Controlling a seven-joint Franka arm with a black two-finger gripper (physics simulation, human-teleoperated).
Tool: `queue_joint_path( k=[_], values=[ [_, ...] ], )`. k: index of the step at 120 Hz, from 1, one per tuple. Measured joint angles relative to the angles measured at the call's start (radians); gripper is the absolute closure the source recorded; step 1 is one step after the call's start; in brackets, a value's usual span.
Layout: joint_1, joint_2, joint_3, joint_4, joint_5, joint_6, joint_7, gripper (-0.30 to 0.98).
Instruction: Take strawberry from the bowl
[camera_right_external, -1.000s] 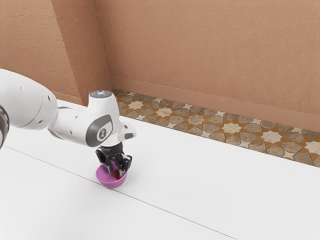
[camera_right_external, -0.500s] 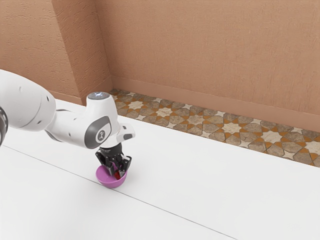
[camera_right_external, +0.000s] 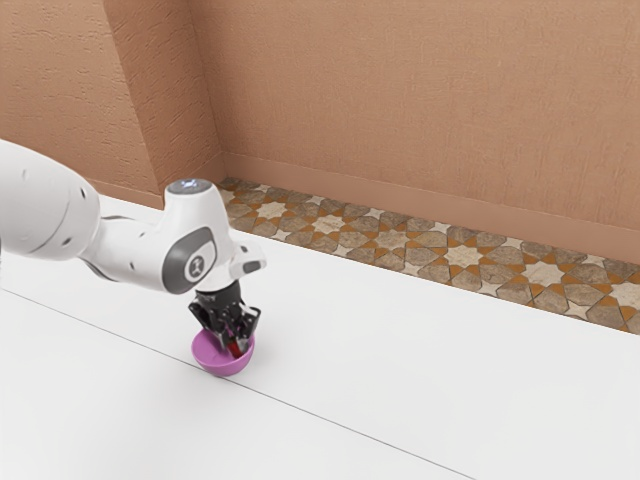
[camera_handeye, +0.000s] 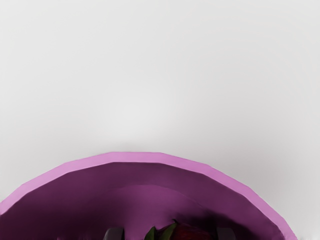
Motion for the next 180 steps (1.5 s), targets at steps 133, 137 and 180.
queue_joint_path(
  k=[133, 137, 180],
  values=[
    [-0.014, -0.016, -0.325, 0.086, -0.04, 0.003, -0.118, 0.65],
    [-0.015, -0.012, -0.332, 0.091, -0.043, 0.003, -0.115, 0.58],
    [-0.012, -0.118, -0.27, 0.092, -0.026, -0.028, -0.05, 0.11]
  ],
)
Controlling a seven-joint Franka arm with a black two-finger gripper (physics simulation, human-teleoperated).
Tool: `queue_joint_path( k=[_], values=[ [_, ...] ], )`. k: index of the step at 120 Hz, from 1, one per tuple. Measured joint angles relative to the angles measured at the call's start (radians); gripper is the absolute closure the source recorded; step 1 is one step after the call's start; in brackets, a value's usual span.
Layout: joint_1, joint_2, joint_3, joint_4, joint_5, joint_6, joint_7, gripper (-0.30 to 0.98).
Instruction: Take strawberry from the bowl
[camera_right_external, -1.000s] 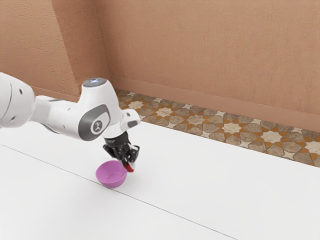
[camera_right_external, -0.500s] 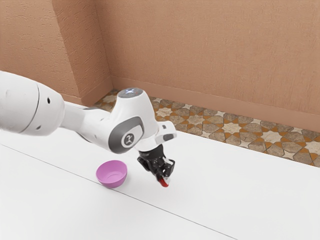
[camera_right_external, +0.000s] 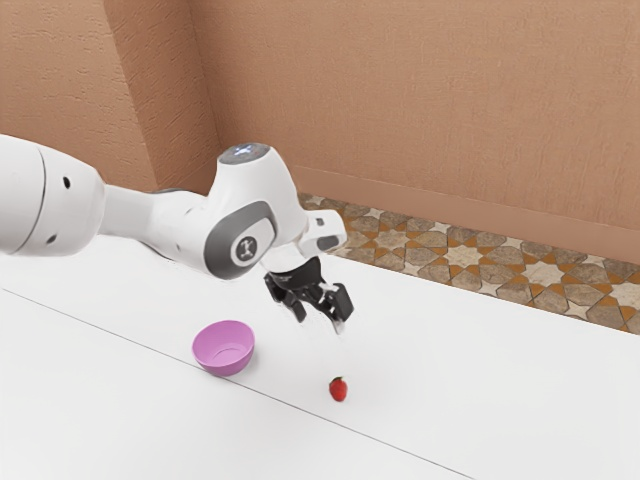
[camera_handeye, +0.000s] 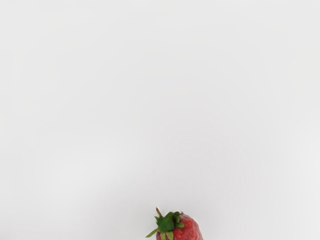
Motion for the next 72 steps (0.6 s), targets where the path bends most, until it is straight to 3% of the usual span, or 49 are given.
queue_joint_path(
  k=[36, 72],
  values=[
    [0.022, -0.088, 0.159, 0.118, 0.097, -0.132, 0.031, 0.03],
    [0.016, -0.034, 0.242, 0.474, 0.204, -0.368, 0.049, 0.01]
  ],
)
